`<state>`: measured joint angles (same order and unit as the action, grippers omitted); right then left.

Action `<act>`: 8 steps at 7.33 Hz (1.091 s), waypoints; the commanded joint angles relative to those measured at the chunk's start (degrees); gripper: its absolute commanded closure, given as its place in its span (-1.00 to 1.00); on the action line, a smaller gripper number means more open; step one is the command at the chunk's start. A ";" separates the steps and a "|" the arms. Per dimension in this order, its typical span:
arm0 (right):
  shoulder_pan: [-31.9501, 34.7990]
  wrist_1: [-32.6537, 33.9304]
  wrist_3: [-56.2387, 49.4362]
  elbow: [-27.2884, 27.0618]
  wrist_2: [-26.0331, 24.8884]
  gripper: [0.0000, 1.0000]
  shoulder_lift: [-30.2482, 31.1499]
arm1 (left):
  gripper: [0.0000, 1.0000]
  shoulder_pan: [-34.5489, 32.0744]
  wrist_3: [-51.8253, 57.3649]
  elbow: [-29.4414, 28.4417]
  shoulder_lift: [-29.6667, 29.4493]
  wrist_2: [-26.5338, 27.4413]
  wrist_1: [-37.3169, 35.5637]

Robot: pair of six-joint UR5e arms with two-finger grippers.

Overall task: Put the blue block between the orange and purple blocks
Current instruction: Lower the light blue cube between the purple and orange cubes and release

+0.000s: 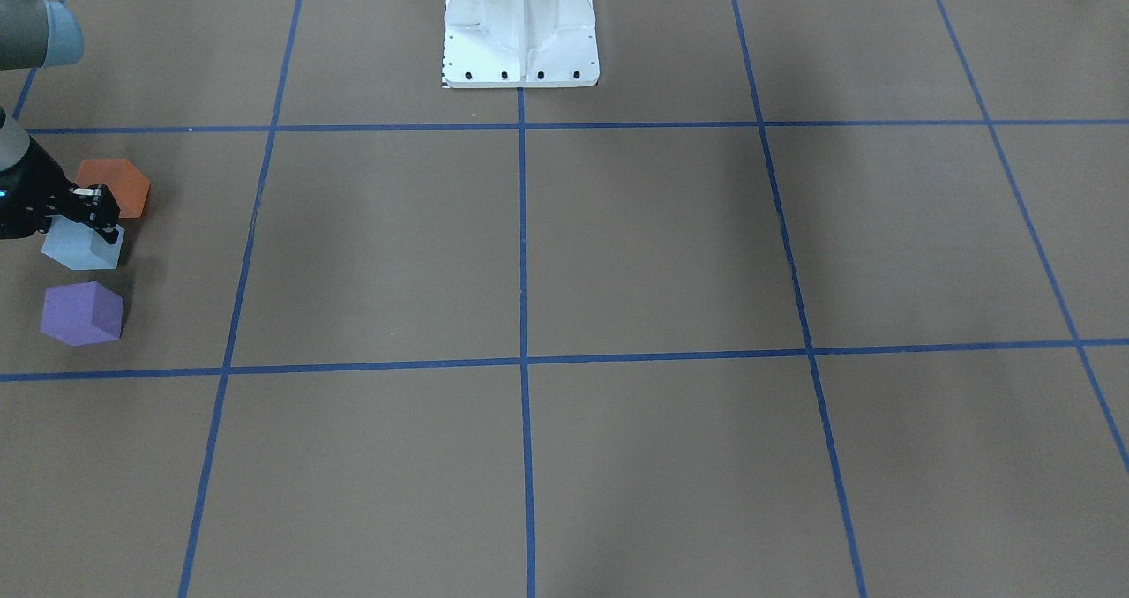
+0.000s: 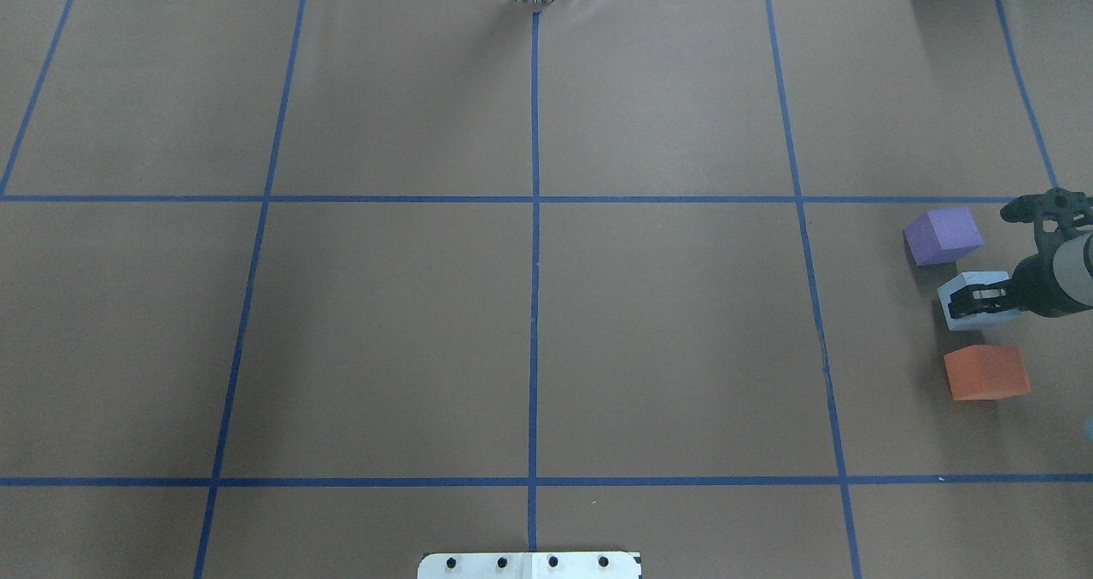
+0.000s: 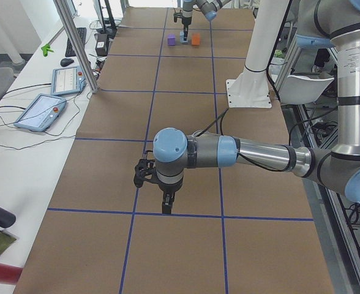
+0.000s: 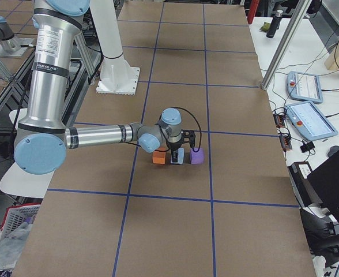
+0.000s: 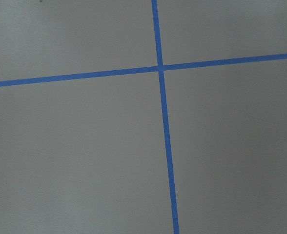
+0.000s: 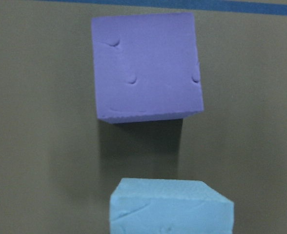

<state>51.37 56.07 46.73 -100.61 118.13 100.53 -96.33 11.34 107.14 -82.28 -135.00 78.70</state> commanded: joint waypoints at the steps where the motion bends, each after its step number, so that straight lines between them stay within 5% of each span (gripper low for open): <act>1: -0.05 0.00 -0.59 -0.38 0.08 -0.99 -0.16 | -1.00 0.00 0.00 0.00 0.10 0.00 -0.04; 3: 0.57 0.44 -1.03 -2.91 1.13 -0.99 0.01 | -1.00 0.00 0.09 0.09 0.10 0.00 0.05; 5: 11.66 4.10 -10.80 -3.72 10.74 -1.00 0.28 | -1.00 0.00 0.00 0.09 0.10 0.00 0.05; 8: 31.97 31.00 -46.10 -5.73 14.22 -1.00 -2.86 | -1.00 0.00 0.09 0.09 0.01 0.00 0.05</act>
<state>75.11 74.71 14.86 -105.24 131.02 99.85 -96.33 11.36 107.20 -82.23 -135.02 78.75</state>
